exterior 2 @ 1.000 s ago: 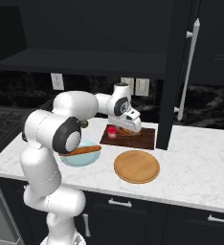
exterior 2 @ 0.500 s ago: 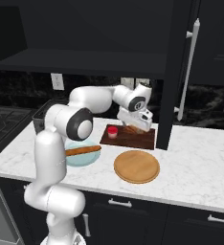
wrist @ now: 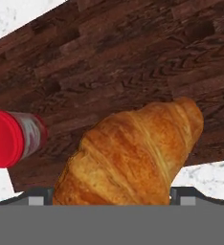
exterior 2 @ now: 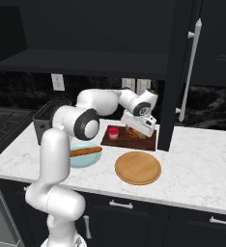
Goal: From the different types of pastries on the counter, select a croissant and place it on the cutting board. Then retrieve a jar of jam from the cabinet and place it alongside the croissant on the cutting board.
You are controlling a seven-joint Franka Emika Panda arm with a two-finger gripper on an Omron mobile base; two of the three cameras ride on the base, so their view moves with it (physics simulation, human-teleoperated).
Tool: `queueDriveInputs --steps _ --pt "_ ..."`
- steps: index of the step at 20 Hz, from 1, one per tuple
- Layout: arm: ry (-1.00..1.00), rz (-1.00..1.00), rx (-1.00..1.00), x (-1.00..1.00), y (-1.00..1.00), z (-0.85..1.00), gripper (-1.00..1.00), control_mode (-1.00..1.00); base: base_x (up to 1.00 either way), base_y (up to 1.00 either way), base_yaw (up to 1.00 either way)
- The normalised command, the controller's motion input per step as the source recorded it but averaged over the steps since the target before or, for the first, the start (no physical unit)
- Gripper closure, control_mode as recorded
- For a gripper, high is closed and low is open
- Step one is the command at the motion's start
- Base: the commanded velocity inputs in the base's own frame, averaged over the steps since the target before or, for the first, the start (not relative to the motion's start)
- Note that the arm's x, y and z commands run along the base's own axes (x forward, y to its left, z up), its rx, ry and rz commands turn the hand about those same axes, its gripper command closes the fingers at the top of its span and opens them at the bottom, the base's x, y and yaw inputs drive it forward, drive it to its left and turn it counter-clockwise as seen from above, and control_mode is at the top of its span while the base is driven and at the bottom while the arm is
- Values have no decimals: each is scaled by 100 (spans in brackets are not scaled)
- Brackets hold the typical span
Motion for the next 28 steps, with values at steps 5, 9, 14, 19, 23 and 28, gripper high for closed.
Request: queueDriveInputs --steps 5,9,14,19,23,28 --pt "-6 0 1 27 4 -1 100 -100 0 0 0" --pt "-17 0 0 26 0 0 100 -100 0 0 0" --pt "-24 0 -2 5 -1 -21 100 -100 0 0 0" --pt "0 0 -16 0 0 -42 100 -100 0 0 0" --pt "0 0 -18 12 0 -36 100 -100 0 0 0" --pt "0 0 -7 49 0 -4 100 -100 0 0 0"
